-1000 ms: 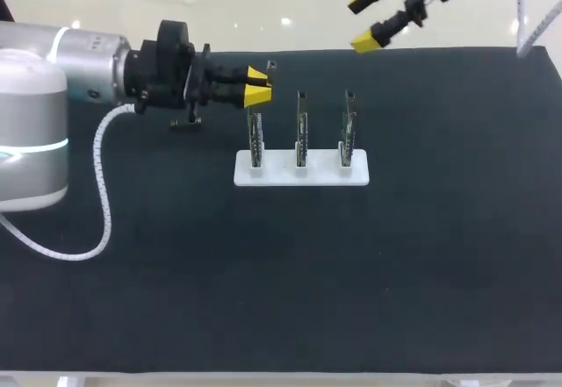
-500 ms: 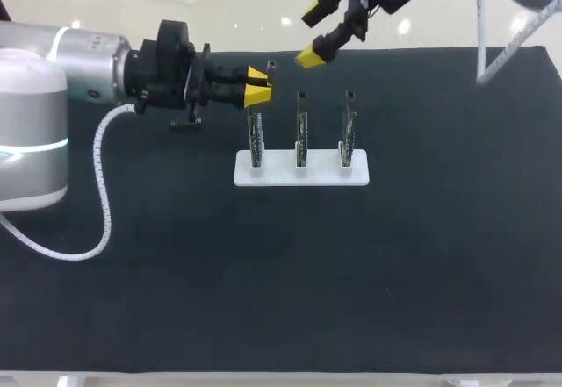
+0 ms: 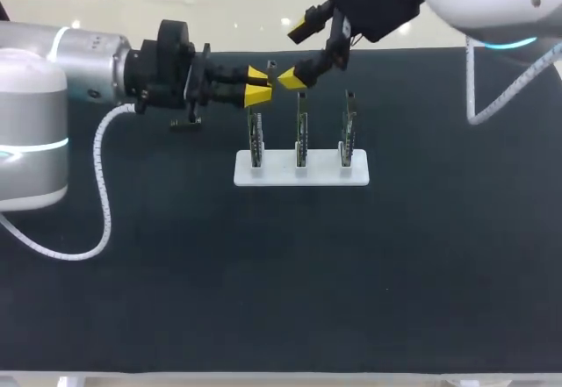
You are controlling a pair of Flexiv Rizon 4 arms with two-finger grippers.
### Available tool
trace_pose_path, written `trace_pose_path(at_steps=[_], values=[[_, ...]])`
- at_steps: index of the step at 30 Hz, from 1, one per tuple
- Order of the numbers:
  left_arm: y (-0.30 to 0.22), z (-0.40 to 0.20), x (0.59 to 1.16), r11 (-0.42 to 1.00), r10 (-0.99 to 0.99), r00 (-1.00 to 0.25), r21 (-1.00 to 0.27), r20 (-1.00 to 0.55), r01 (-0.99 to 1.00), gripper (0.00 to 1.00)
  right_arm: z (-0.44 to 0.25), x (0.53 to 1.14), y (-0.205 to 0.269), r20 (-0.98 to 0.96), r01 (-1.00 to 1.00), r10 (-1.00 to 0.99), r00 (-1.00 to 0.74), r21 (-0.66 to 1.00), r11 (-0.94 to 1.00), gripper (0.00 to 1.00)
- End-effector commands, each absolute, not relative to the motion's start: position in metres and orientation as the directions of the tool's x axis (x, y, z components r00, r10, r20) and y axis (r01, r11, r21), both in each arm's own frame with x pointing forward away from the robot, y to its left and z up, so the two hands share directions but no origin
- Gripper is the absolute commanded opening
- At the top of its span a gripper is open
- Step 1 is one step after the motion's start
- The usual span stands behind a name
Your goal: Pick up the optical module with the left hand, and insert it into the network port with the right hand.
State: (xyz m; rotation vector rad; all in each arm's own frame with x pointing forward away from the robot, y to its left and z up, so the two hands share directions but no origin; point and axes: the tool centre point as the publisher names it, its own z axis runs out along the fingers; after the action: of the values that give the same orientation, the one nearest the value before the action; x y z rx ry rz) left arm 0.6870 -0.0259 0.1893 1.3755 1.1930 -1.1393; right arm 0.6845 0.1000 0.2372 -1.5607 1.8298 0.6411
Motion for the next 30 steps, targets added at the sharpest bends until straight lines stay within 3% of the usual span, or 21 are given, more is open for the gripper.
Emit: trace_pose_path(at_steps=[1, 12, 14, 17, 19, 20, 24, 30], values=[[-0.026, 0.188, 0.686, -0.066, 0.103, 0.091, 0.085, -0.991, 0.994, 0.00, 0.233, 0.686, 0.109, -0.738, -0.982, -0.669, -0.088, -0.047, 0.181, 1.00], [-0.026, 0.188, 0.686, -0.066, 0.103, 0.091, 0.085, -0.991, 0.994, 0.00, 0.227, 0.692, 0.121, -0.745, -0.982, -0.662, -0.079, -0.056, 0.180, 1.00], [-0.026, 0.188, 0.686, -0.066, 0.103, 0.091, 0.085, -0.991, 0.994, 0.00, 0.226, 0.692, 0.122, -0.746, -0.982, -0.661, -0.078, -0.056, 0.179, 0.91], [-0.026, 0.188, 0.686, -0.066, 0.103, 0.091, 0.085, -0.991, 0.994, 0.00, 0.225, 0.693, 0.123, -0.747, -0.982, -0.661, -0.077, -0.057, 0.179, 0.69], [-0.026, 0.188, 0.686, -0.066, 0.103, 0.091, 0.085, -0.991, 0.994, 0.00, 0.224, 0.693, 0.124, -0.749, -0.983, -0.658, -0.079, -0.052, 0.177, 0.66], [-0.026, 0.188, 0.686, -0.066, 0.103, 0.091, 0.085, -0.991, 0.994, 0.00, 0.224, 0.693, 0.124, -0.750, -0.983, -0.657, -0.079, -0.051, 0.177, 0.57], [-0.026, 0.188, 0.686, -0.066, 0.103, 0.091, 0.085, -0.991, 0.994, 0.00, 0.225, 0.692, 0.127, -0.751, -0.984, -0.655, -0.084, -0.043, 0.176, 0.47], [-0.026, 0.188, 0.686, -0.066, 0.103, 0.091, 0.085, -0.991, 0.994, 0.00, 0.227, 0.693, 0.130, -0.749, -0.984, -0.657, -0.090, -0.035, 0.175, 0.49]])
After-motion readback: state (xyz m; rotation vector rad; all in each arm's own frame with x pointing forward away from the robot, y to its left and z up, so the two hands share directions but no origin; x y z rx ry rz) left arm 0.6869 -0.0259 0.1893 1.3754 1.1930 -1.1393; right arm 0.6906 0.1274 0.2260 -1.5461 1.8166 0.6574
